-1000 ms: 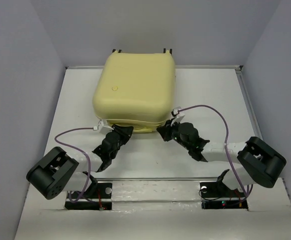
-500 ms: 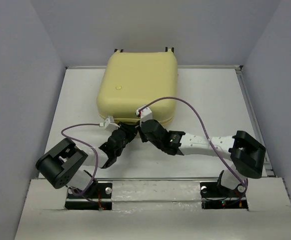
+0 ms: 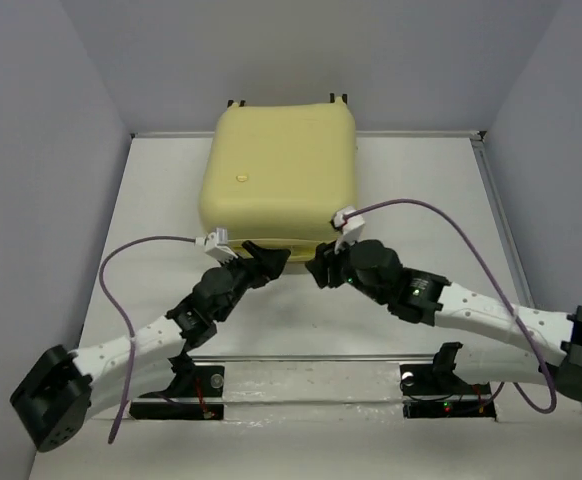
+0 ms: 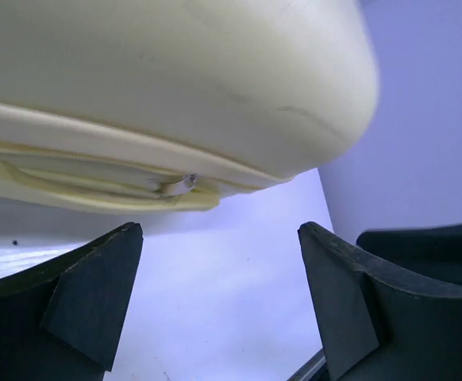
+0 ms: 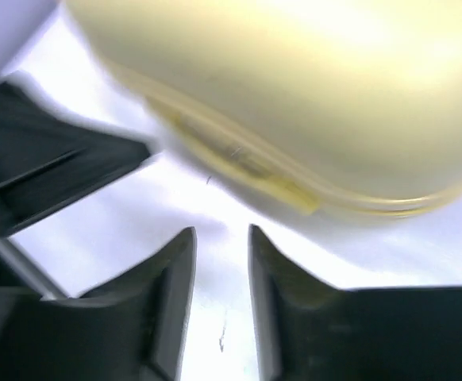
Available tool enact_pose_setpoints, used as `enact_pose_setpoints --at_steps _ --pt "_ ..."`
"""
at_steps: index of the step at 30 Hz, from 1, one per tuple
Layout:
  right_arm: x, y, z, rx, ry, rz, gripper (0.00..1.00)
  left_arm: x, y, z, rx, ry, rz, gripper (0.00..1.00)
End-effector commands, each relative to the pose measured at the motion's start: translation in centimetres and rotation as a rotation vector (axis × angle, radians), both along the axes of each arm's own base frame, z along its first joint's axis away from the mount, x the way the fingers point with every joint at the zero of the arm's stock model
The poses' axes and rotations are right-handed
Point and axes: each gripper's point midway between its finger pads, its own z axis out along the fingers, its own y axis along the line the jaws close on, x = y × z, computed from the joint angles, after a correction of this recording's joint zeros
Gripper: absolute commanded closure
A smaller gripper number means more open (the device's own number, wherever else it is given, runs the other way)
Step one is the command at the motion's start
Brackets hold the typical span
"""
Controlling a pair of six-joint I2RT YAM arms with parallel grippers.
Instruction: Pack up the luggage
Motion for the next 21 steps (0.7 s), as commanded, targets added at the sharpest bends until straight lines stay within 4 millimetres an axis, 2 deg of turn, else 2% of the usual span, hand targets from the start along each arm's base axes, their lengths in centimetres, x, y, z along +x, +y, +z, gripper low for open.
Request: enact_pose_setpoints --at_steps 1,2,3,4,5,6,7,8,9,10,11,12,13,14,15,16,17,18,19,20,21 --pt "4.8 -6.9 4.9 0.104 -0.083 -0.206 0.79 -1.1 5.2 5.5 0.161 -0.12 0.107 0.09" --pt "5.4 -8.0 5.8 0.13 -0.096 -0.231 0.93 -0.8 7.1 7.8 0.201 -0.143 0.18 0.09" --pt "6.4 -9.0 6.0 0.131 -0.101 -0.268 0.93 -0.7 8.1 9.7 0.208 -0.169 0.222 0.08" --pt "8.3 -11.0 6.7 0.131 -0.113 -0.337 0.93 0.1 9.6 13.5 0.223 -0.214 0.299 0.07" --pt "9.2 -11.7 6.7 0.129 -0.109 -0.358 0.93 0.8 10.0 14.6 0.257 -0.212 0.318 0.06" --pt "10.4 -11.6 5.6 0.115 -0.071 -0.349 0.93 2.7 9.3 14.1 0.324 -0.178 0.31 0.06" --pt "12.3 -13.5 5.4 0.12 -0.061 -0.407 0.93 4.2 8.9 14.8 0.333 -0.177 0.288 0.06" --pt "13.3 -14.0 5.1 0.125 -0.042 -0.417 0.93 5.2 7.0 17.9 0.268 -0.225 0.169 0.05" --pt "14.6 -13.9 4.3 0.126 -0.01 -0.407 0.93 8.2 9.7 18.1 0.247 -0.201 0.234 0.05" --pt "15.6 -14.3 4.1 0.143 0.002 -0.424 0.93 10.9 9.8 16.2 0.252 -0.136 0.22 0.06" --pt "16.7 -15.6 3.9 0.149 0.011 -0.456 0.93 12.5 10.5 17.9 0.22 -0.159 0.234 0.06" --pt "17.6 -15.9 4.2 0.154 0.006 -0.465 0.93 14.5 13.4 17.8 0.211 -0.134 0.317 0.06" --pt "18.6 -16.2 3.2 0.141 0.029 -0.478 0.93 16.8 14.8 16.1 0.217 -0.078 0.356 0.06" --pt "19.4 -17.0 2.9 0.142 0.036 -0.498 0.93 18.0 15.3 17.5 0.188 -0.097 0.344 0.06" --pt "20.3 -17.1 3.6 0.149 0.026 -0.502 0.93 20.4 18.6 15.2 0.169 -0.021 0.403 0.06" --pt "21.1 -17.4 3.3 0.149 0.038 -0.51 0.93 21.5 19.7 14.8 0.157 -0.002 0.412 0.06" --pt "22.1 -17.3 1.5 0.138 0.084 -0.498 0.93 22.5 21.3 14.2 0.151 0.021 0.438 0.06" --pt "22.9 -17.4 1.0 0.141 0.1 -0.502 0.93 23.7 22.4 14.8 0.139 0.026 0.448 0.06" --pt "23.7 -17.7 0.5 0.15 0.119 -0.51 0.93 25.4 23.2 12.0 0.137 0.091 0.444 0.06" --pt "25.0 -17.6 -0.4 0.147 0.144 -0.506 0.93 26.4 24.3 12.1 0.126 0.101 0.442 0.06" --pt "25.6 -17.4 -0.9 0.146 0.156 -0.504 0.91 28.0 24.7 8.3 0.127 0.183 0.424 0.06"
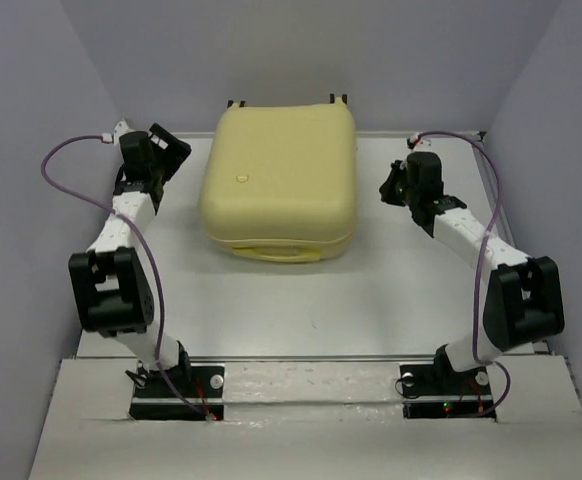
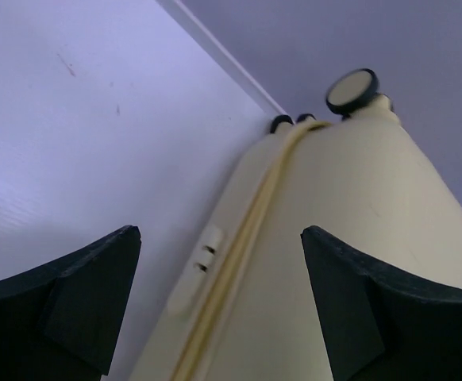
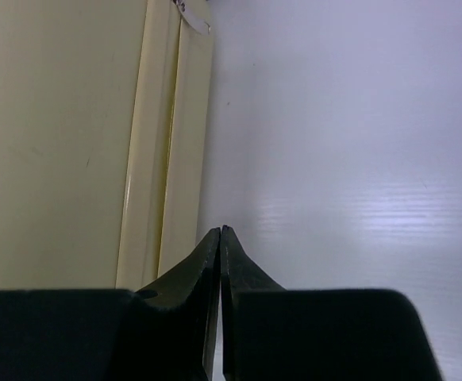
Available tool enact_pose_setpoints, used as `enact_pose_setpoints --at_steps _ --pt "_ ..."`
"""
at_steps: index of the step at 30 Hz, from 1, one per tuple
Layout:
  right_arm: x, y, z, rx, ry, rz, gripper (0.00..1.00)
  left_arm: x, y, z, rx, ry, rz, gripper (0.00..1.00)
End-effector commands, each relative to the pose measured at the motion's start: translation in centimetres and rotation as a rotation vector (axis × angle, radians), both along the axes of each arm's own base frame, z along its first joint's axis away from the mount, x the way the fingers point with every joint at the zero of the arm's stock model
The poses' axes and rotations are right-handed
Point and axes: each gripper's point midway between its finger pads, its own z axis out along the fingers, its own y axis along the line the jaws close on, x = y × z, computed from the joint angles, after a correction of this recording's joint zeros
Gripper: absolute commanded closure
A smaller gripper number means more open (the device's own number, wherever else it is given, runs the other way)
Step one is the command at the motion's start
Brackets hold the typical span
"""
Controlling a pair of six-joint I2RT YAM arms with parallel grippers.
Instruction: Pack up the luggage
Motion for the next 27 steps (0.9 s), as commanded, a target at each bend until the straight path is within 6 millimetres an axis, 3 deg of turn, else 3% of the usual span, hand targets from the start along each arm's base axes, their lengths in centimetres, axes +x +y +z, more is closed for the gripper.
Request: enact_pose_setpoints --at_steps 1,2,3,8,9,10,14,15,16,17,19,21,22,23,24,25,26,27 --pt "4.6 1.3 2.5 0.085 -0.056 0.042 0.89 4.5 1.3 0.3 -0.112 0.008 -0.1 0.06" --pt "5.2 1.7 1.9 0.094 -0.041 0.055 0.89 5.1 1.3 -1.5 -0.136 0.053 -0.109 0.06" --pt "6.0 2.4 0.0 0.109 0.003 0.072 0.89 5.7 1.3 -5.1 -0.164 0.124 -0.114 0.07" --pt "8.7 4.3 -2.6 0.158 0.06 0.114 0.88 5.9 -0.3 -11.1 -0.267 0.195 -0.133 0.09" --pt "9.2 4.9 -2.3 0.175 0.056 0.142 0.88 6.0 -1.4 -11.4 -0.27 0.191 -0.149 0.09" --pt "9.5 5.3 -3.3 0.181 0.075 0.153 0.88 5.6 -2.2 -12.4 -0.269 0.205 -0.155 0.09" --pt "10.0 6.8 -3.3 0.227 0.057 0.228 0.88 3.9 -7.1 -13.8 -0.276 0.201 -0.235 0.09" --pt "9.6 7.1 -3.4 0.234 0.06 0.256 0.88 3.3 -8.5 -13.1 -0.289 0.185 -0.254 0.1" --pt "9.3 7.9 -3.2 0.239 0.057 0.278 0.88 2.6 -8.7 -13.2 -0.286 0.178 -0.254 0.1" --pt "9.2 8.1 -3.1 0.237 0.052 0.298 0.88 1.8 -10.4 -13.2 -0.305 0.174 -0.273 0.1" --pt "8.4 9.4 -2.6 0.242 0.043 0.377 0.87 -1.7 -12.0 -15.3 -0.317 0.205 -0.28 0.1" --pt "7.7 10.4 -2.1 0.238 0.036 0.43 0.87 -2.9 -12.7 -14.9 -0.303 0.167 -0.272 0.1" --pt "7.0 11.1 -2.3 0.228 0.05 0.462 0.87 -5.0 -13.7 -15.3 -0.297 0.181 -0.285 0.1" --pt "6.4 11.7 -2.3 0.225 0.055 0.49 0.87 -5.8 -13.8 -15.3 -0.285 0.167 -0.272 0.1" --pt "5.9 12.1 -2.3 0.216 0.057 0.512 0.87 -6.7 -14.3 -13.6 -0.282 0.118 -0.28 0.1" --pt "5.7 12.1 -2.3 0.216 0.056 0.521 0.87 -7.8 -14.6 -13.6 -0.283 0.113 -0.282 0.1" --pt "5.4 12.2 -2.5 0.218 0.062 0.526 0.87 -9.9 -14.5 -15.4 -0.276 0.148 -0.264 0.1" --pt "5.1 12.2 -2.5 0.22 0.065 0.535 0.87 -10.9 -15.8 -13.5 -0.29 0.09 -0.296 0.1"
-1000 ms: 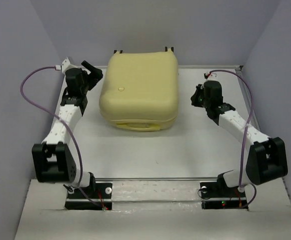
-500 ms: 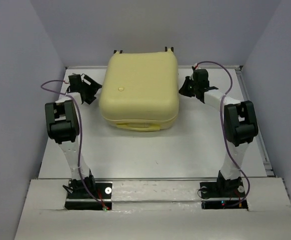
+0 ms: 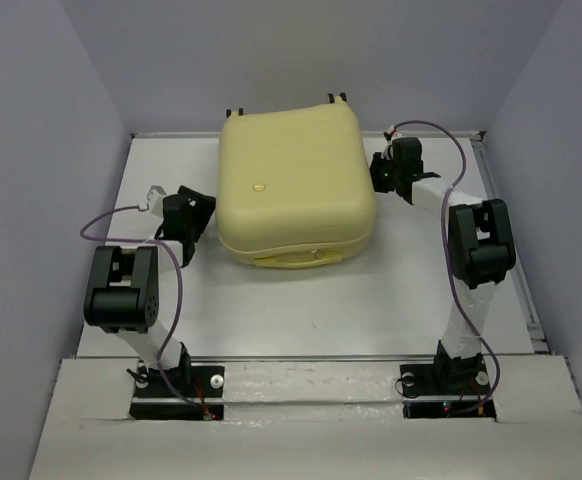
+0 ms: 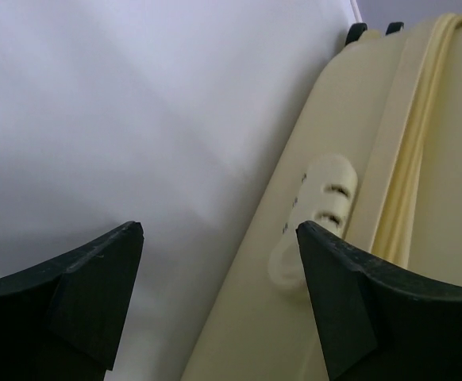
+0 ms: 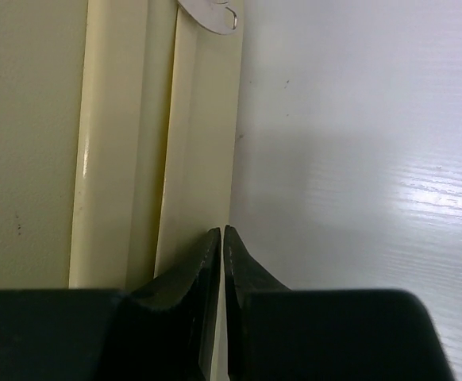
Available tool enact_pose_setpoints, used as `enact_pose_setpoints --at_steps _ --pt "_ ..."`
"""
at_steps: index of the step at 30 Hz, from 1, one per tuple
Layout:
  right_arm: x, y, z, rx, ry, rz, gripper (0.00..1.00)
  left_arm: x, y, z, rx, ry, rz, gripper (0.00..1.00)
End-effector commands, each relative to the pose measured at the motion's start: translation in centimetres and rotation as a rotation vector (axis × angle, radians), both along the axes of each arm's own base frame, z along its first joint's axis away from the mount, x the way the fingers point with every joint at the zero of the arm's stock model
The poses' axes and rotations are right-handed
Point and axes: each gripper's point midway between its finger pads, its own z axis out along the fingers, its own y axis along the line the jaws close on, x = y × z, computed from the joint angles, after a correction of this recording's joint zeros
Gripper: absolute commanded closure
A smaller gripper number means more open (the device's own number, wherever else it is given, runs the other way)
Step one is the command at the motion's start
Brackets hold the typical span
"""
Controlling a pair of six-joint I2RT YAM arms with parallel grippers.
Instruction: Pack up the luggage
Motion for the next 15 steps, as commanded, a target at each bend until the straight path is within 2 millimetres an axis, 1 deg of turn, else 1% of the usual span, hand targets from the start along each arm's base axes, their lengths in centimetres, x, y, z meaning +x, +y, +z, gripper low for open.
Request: enact_pose_setpoints --at_steps 1,2,3,4,5,6,7,8,9,10,11,12,13,14,15 --pt "-3.8 8.5 5.5 0.162 -0.074 0.325 0.88 -7.5 -12.0 2.7 -0.088 -0.096 -0.377 0.1" --pt "-4.2 8.5 5.1 0.161 -0.041 0.331 0.89 -8.4 -12.5 2.8 -0.086 -0.1 -0.386 0.1" --pt "-4.2 8.6 5.0 0.16 -0.029 0.333 0.89 -10.4 -13.2 1.7 -0.074 -0.078 -0.4 0.1" --pt "-3.5 8.9 5.5 0.163 -0.039 0.346 0.89 -11.2 -13.4 3.0 -0.075 -0.121 -0.401 0.1" --pt "-3.2 9.1 5.7 0.161 -0.036 0.356 0.89 -11.9 -13.6 3.3 -0.075 -0.135 -0.401 0.1" --pt "-3.0 9.2 5.7 0.162 -0.026 0.361 0.89 -13.6 -14.0 2.5 -0.063 -0.122 -0.413 0.1" --pt "-1.9 9.6 7.4 0.168 -0.062 0.37 0.89 -13.9 -13.7 3.9 -0.068 -0.17 -0.384 0.1" --pt "-0.9 10.2 8.1 0.173 -0.068 0.397 0.88 -15.0 -13.7 4.5 -0.073 -0.195 -0.371 0.1" --pt "-1.4 10.4 6.2 0.183 -0.008 0.415 0.87 -15.6 -14.0 4.7 -0.079 -0.204 -0.375 0.1" --pt "-0.5 11.2 8.3 0.199 -0.058 0.453 0.86 -16.0 -14.1 5.0 -0.083 -0.216 -0.379 0.1" --pt "-0.2 11.6 7.4 0.215 -0.036 0.477 0.84 -16.4 -14.1 4.8 -0.074 -0.211 -0.373 0.1" --pt "0.0 12.1 8.0 0.238 -0.041 0.494 0.82 -16.9 -14.6 5.8 -0.08 -0.235 -0.389 0.1" --pt "0.4 12.2 8.4 0.242 -0.05 0.491 0.8 -16.8 -14.4 6.3 -0.08 -0.25 -0.379 0.1" --pt "1.1 12.4 9.7 0.245 -0.074 0.487 0.72 -17.1 -14.6 6.5 -0.073 -0.256 -0.391 0.1" --pt "1.6 12.3 9.4 0.238 -0.07 0.473 0.68 -17.2 -14.4 7.3 -0.067 -0.27 -0.381 0.1"
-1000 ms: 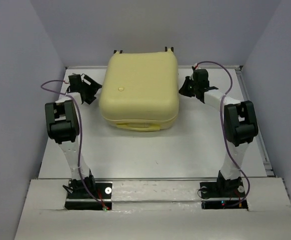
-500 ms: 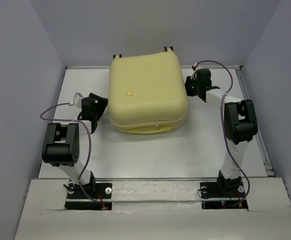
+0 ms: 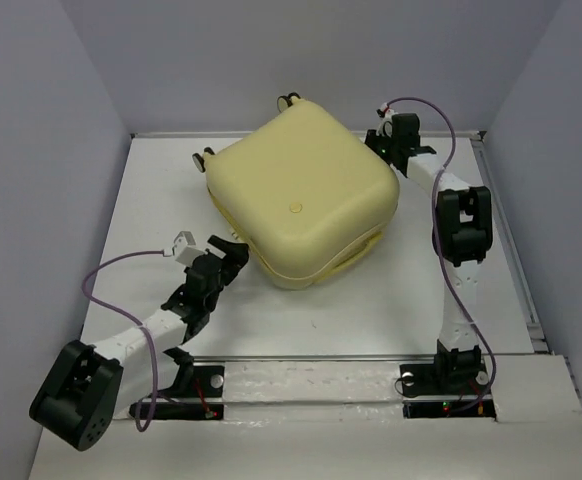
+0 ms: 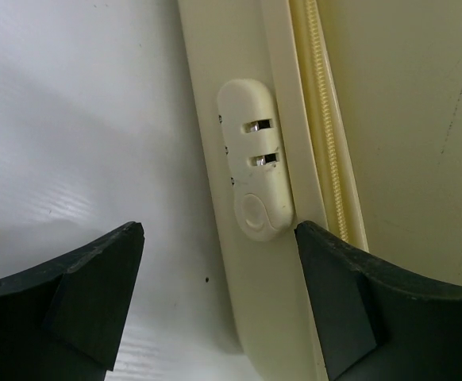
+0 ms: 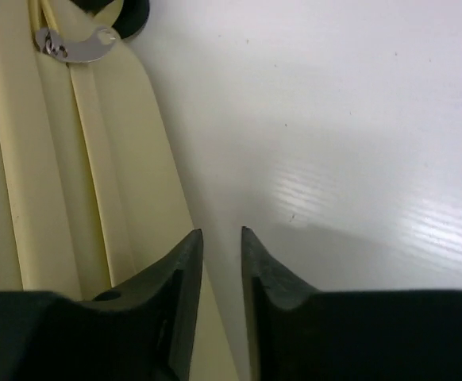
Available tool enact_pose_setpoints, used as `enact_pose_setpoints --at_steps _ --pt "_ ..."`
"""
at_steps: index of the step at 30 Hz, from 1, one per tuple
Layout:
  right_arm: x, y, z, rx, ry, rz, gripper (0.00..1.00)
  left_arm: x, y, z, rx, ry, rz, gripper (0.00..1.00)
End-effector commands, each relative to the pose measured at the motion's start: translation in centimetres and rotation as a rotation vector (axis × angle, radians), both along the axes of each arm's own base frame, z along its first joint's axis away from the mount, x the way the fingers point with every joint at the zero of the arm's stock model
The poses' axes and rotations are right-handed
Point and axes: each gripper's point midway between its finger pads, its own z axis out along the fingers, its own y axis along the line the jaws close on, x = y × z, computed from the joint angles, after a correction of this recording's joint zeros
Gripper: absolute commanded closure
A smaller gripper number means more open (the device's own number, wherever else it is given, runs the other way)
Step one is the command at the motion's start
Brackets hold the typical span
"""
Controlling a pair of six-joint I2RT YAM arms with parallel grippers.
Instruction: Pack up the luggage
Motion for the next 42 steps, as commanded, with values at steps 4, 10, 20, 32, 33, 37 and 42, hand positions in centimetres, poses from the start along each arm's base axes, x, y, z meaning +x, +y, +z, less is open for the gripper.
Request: enact_pose_setpoints --at_steps 4,10,20,32,33,37,42 --pt "-3.6 10.6 9.6 0.203 -0.024 0.262 0.41 -0.7 -3.8 8.4 -0.017 -0.192 -0.165 0.08" --pt "-2.1 5.1 15.7 0.211 -0.112 0.11 0.31 0.7 -1.7 16.3 0.038 -0.328 -0.126 0.07" --pt "-7.5 -1.8 27.4 0.221 -0.324 0.062 0.22 0.5 0.2 24.4 0.106 -0.446 -0.089 0.04" --pt "-22.2 1.3 21.2 0.283 -0.405 0.185 0.7 13.0 7.0 18.6 -0.021 -0.238 -0.078 0.01" --pt "-23.0 2.2 20.7 0.281 -0.401 0.206 0.5 13.9 6.8 19.4 -0.037 -0.255 -0.102 0.01" --pt "-25.3 3.1 17.8 0.27 -0.366 0.241 0.21 17.6 7.1 16.8 -0.141 -0.199 -0.131 0.01" --pt "-27.5 5.0 15.7 0.256 -0.344 0.298 0.14 21.6 6.8 15.0 -0.2 -0.191 -0.148 0.01"
